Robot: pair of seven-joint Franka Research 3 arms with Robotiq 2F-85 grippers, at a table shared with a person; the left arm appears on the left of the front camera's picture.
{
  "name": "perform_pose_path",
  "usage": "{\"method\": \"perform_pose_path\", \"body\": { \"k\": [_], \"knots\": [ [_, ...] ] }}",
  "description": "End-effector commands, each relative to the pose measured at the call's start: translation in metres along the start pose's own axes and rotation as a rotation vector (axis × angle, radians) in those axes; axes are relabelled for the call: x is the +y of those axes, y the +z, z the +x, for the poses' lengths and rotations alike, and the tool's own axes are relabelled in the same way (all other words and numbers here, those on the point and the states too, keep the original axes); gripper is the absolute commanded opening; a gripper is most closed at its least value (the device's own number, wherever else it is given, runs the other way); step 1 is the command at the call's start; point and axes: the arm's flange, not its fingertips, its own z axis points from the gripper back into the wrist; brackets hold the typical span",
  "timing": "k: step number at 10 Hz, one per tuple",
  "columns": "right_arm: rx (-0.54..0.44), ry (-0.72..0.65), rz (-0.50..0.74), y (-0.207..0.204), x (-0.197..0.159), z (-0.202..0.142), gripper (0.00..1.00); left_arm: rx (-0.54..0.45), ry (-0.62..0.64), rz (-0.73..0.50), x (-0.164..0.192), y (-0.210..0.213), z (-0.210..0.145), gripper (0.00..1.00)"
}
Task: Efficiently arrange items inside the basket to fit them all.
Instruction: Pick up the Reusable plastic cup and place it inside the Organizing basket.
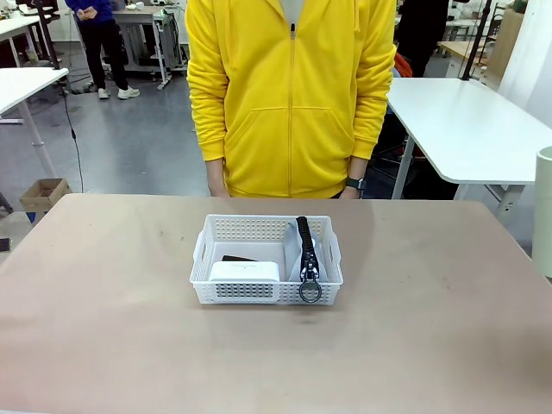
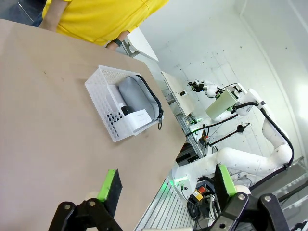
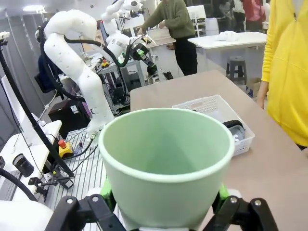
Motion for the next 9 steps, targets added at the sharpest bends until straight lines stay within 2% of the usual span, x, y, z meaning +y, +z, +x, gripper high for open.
{"method": "perform_pose_path", "body": {
  "k": [1,2,3,5,6,9],
  "knots": [
    [0.019,-0.007,0.011,-0.005,0.003,0.005,0.34,0.002,0.001,-0.011,-0.004,0.0,-0.002,1.0],
    [0.019,-0.007,0.011,-0.005,0.003,0.005,0.34,0.002,0.001,-0.011,-0.004,0.0,-0.002,1.0],
    [0.007,0.001,0.005,-0.002,0.0,0.001,0.91,0.002,0.001,-0.011,-0.004,0.0,-0.002,1.0],
    [0.252,0.01,0.023,-0.053,-0.024,0.066,0.91,0.002,0.001,-0.011,-0.004,0.0,-0.002,1.0],
    [0.333,0.035,0.051,-0.086,-0.043,0.102,0.91,0.002,0.001,-0.011,-0.004,0.0,-0.002,1.0],
    [0.591,0.045,0.099,-0.214,-0.107,0.18,0.91,0.002,0.001,-0.011,-0.004,0.0,-0.002,1.0]
  ]
}}
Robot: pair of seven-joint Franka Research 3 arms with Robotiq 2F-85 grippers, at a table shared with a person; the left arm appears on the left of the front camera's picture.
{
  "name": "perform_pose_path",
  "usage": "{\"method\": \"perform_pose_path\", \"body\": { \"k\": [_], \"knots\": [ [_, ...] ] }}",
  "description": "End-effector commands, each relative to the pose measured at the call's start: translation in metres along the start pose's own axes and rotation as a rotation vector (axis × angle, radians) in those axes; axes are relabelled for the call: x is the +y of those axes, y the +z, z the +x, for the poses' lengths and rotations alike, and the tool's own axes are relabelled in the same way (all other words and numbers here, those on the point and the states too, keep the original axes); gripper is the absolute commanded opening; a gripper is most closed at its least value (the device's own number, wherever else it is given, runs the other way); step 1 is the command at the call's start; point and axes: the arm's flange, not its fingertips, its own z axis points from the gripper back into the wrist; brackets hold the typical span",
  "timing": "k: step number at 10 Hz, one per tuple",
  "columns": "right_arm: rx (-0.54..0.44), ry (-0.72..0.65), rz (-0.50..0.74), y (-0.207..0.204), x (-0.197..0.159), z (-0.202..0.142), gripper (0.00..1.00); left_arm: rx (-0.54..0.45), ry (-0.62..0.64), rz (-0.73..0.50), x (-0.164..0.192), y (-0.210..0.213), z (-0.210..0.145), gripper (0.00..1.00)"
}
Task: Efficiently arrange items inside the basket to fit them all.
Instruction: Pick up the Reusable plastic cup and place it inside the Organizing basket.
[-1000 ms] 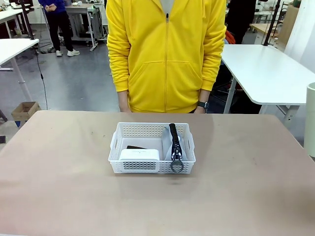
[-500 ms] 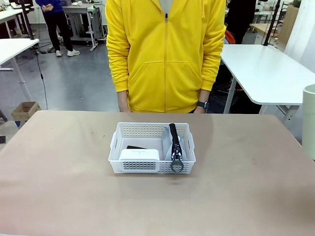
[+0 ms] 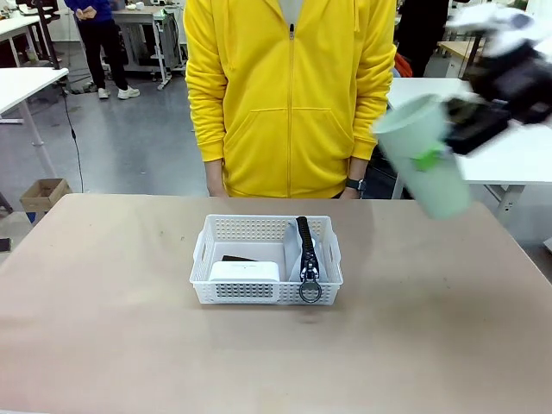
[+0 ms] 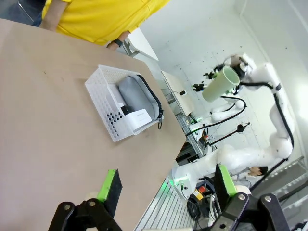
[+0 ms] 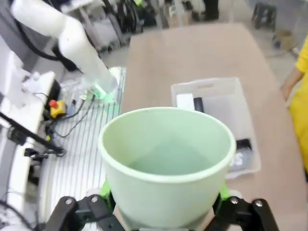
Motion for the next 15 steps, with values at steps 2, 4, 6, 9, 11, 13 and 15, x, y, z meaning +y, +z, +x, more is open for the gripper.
{"method": "perform_pose_path", "body": {
  "k": [2,4,6,9,11,13,15],
  "knots": [
    [0.245,0.012,0.0,-0.045,-0.077,0.071,0.91,-0.001,0.0,-0.01,-0.004,0.001,-0.002,1.0],
    [0.352,0.059,0.044,-0.107,-0.103,0.106,0.91,-0.001,0.0,-0.01,-0.004,0.001,-0.002,1.0],
    [0.422,0.096,0.101,-0.175,-0.112,0.117,0.91,-0.001,0.0,-0.01,-0.004,0.001,-0.002,1.0],
    [0.339,0.152,0.127,-0.222,-0.116,0.11,0.91,-0.001,0.0,-0.01,-0.004,0.001,-0.002,1.0],
    [0.384,0.136,0.164,-0.231,-0.111,0.107,0.91,-0.001,0.0,-0.01,-0.004,0.001,-0.002,1.0],
    [0.384,0.136,0.164,-0.231,-0.111,0.107,0.91,-0.001,0.0,-0.01,-0.004,0.001,-0.002,1.0],
    [0.421,0.144,0.062,-0.254,-0.11,0.11,0.91,-0.001,0.0,-0.01,-0.004,0.001,-0.002,1.0]
  ]
}}
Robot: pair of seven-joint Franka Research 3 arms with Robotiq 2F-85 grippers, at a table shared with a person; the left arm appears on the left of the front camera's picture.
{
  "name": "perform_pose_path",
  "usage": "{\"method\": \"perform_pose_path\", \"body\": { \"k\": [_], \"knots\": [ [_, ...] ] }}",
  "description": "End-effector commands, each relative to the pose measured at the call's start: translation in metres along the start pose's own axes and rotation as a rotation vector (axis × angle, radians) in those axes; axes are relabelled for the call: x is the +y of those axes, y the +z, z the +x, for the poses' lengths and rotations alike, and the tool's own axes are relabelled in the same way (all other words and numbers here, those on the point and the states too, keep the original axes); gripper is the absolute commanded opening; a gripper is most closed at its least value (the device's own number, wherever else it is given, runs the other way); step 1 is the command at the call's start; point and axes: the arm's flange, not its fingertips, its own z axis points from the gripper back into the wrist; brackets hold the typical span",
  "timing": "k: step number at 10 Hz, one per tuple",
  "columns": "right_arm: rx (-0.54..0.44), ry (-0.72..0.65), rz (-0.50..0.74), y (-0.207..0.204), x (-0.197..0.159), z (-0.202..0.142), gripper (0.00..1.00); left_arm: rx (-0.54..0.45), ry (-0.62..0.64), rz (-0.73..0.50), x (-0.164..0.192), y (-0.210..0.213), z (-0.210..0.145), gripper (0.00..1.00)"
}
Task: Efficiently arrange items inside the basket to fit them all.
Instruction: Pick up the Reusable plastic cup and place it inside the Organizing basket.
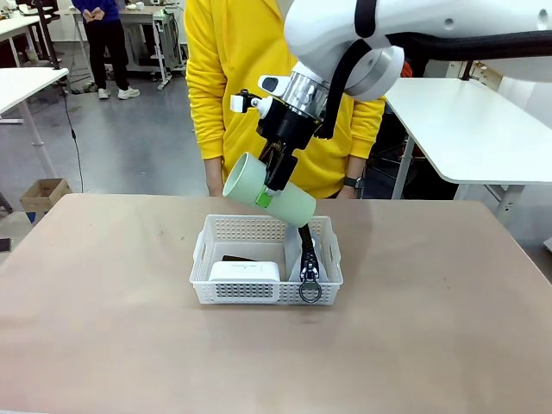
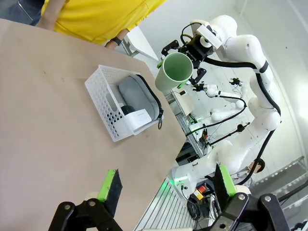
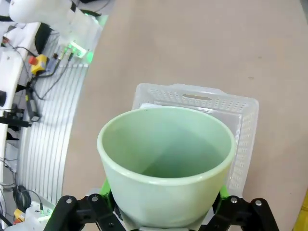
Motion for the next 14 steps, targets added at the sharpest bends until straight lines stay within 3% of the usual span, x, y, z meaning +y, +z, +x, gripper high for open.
{"method": "perform_pose_path", "body": {
  "k": [1,5,8,14],
  "knots": [
    [0.095,-0.049,-0.138,-0.03,0.001,0.015,0.91,-0.002,0.001,-0.011,-0.004,0.001,-0.002,1.0],
    [0.209,-0.062,-0.29,-0.066,0.013,0.033,0.91,-0.002,0.001,-0.011,-0.004,0.001,-0.002,1.0],
    [0.279,-0.158,-0.338,-0.092,-0.005,0.038,0.91,-0.002,0.001,-0.011,-0.004,0.001,-0.002,1.0],
    [0.281,-0.127,-0.345,-0.107,-0.031,0.026,0.91,-0.002,0.001,-0.011,-0.004,0.001,-0.002,1.0]
  ]
}}
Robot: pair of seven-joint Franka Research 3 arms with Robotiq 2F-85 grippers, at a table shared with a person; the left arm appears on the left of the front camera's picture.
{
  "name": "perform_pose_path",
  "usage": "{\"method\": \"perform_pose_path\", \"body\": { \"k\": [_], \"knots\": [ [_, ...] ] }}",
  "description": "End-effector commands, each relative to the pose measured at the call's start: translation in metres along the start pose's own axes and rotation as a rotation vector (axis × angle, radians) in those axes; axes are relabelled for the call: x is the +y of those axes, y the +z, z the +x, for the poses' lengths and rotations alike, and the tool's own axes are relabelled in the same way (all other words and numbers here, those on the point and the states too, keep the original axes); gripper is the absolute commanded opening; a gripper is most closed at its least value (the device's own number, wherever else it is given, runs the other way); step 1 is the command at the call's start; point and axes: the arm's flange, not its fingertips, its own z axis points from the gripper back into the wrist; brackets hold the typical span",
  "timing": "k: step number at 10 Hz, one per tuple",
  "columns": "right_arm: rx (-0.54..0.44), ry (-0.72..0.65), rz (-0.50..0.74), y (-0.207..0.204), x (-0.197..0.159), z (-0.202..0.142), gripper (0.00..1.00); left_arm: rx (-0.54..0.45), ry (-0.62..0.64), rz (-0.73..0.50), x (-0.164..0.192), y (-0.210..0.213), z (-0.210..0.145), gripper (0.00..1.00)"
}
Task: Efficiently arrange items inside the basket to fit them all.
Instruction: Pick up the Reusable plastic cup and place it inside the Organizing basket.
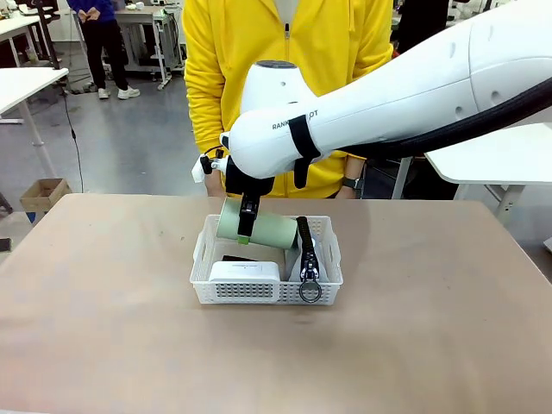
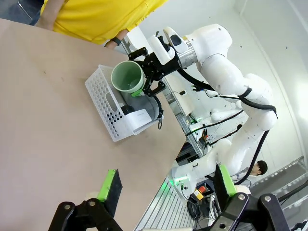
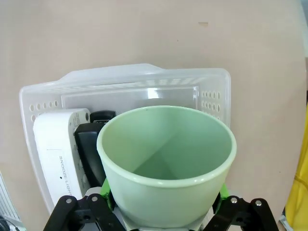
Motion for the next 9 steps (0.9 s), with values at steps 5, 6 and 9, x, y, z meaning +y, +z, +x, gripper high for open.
{"method": "perform_pose_path", "body": {
  "k": [5,6,9],
  "knots": [
    [0.036,0.056,-0.022,-0.021,-0.009,0.013,0.91,-0.002,0.001,-0.011,-0.004,0.001,-0.002,1.0],
    [0.038,0.06,-0.016,-0.024,-0.009,0.014,0.91,-0.002,0.001,-0.011,-0.004,0.001,-0.002,1.0],
    [0.049,0.069,0.003,-0.026,-0.01,0.015,0.91,-0.002,0.001,-0.011,-0.004,0.001,-0.002,1.0]
  ]
}}
